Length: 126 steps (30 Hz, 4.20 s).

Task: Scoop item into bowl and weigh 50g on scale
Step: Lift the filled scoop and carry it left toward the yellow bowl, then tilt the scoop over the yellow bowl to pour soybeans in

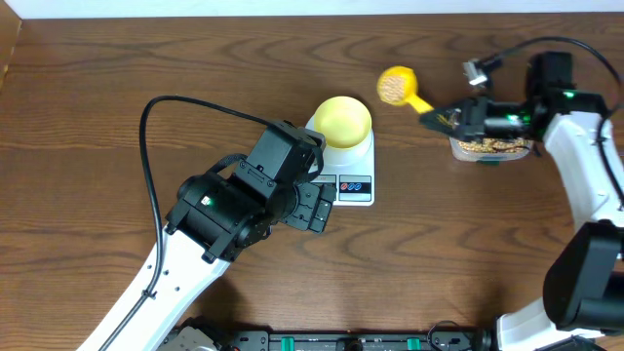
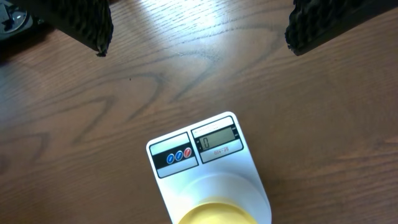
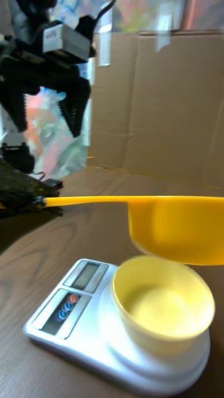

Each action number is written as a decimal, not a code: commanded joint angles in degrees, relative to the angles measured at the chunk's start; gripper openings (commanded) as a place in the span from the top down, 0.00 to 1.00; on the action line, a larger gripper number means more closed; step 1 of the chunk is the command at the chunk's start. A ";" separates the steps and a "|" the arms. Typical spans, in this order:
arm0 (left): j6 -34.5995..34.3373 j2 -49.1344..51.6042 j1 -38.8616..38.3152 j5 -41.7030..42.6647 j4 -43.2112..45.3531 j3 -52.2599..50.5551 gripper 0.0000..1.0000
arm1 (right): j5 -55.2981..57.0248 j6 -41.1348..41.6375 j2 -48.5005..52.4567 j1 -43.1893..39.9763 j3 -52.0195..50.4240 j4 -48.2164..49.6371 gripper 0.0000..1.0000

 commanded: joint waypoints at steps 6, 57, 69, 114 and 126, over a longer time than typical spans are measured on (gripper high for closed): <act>1.20 -0.72 0.24 0.48 -0.15 1.86 0.09 | -2.38 9.38 0.39 6.47 1.16 7.89 0.99; 1.20 -0.72 0.24 0.48 -0.15 1.86 0.08 | 40.26 -3.80 1.07 21.90 1.16 9.35 0.99; 1.20 -0.72 0.24 0.48 -0.15 1.86 0.08 | 48.46 -5.73 1.07 24.81 1.18 10.19 0.99; 1.20 -0.72 0.24 0.48 -0.15 1.86 0.08 | 73.40 -14.75 1.03 34.38 5.97 6.03 0.99; 1.18 -0.72 0.24 0.48 -0.15 1.86 0.08 | 76.67 -15.72 1.03 35.36 6.01 5.97 0.99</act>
